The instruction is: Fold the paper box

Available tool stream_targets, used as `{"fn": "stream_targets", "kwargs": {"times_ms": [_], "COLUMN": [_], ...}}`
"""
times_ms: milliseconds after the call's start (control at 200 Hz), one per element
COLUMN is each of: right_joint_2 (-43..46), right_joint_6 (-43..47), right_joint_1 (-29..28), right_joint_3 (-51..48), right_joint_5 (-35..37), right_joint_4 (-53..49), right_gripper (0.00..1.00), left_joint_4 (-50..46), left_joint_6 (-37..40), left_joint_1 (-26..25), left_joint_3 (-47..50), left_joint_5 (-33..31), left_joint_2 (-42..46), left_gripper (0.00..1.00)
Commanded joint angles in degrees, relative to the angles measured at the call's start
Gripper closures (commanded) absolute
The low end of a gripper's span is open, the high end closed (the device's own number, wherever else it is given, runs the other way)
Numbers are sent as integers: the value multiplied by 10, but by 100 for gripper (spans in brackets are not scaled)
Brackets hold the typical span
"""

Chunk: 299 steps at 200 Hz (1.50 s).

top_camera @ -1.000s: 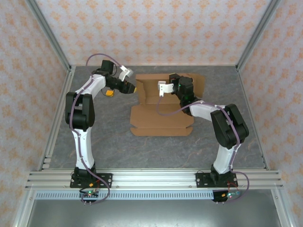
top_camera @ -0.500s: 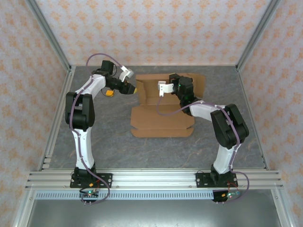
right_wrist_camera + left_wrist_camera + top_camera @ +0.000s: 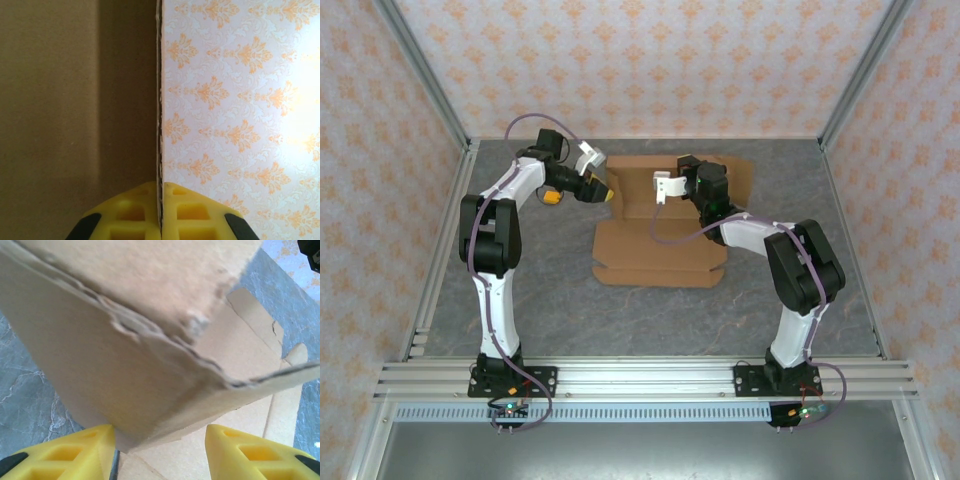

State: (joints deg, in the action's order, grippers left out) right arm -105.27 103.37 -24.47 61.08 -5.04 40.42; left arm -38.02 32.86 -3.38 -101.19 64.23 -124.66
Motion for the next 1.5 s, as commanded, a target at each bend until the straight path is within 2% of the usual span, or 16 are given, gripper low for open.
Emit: {"fn": "stream_targets", "kwargs": {"times_ms": [0, 185, 400, 550, 806, 1011, 1336, 1491], "right_joint_2": [-7, -3, 4, 5, 9, 8, -20, -34], "right_joint_6": [0, -4, -11, -13, -21, -4, 19, 28], "right_joint_1": [-6, -6, -6, -7, -7, -7, -1, -1], "right_joint_3": [8, 1, 0, 4, 4, 3, 29, 38], "right_joint_5": [1, -3, -16, -21, -28, -34, -7, 1], "right_joint_4": [19, 21, 3, 0, -11, -22, -55, -67], "right_gripper": [100, 100, 100, 100, 100, 100, 100, 100], "left_joint_4": [10, 93, 103, 119, 269, 310, 348, 330], "left_joint_6": [-15, -90, -103, -124, -214, -232, -224, -222], "left_joint_1": [-4, -5, -6, -10, -17, -21, -21, -22], "left_joint_3": [2, 7, -7, -7, 67, 91, 113, 91], "left_joint_5": [6, -36, -30, -61, -134, -159, -137, -123], "left_joint_2": [8, 3, -9, -10, 21, 33, 43, 30], "left_gripper": [48, 46, 43, 42, 40, 39, 36, 36]}}
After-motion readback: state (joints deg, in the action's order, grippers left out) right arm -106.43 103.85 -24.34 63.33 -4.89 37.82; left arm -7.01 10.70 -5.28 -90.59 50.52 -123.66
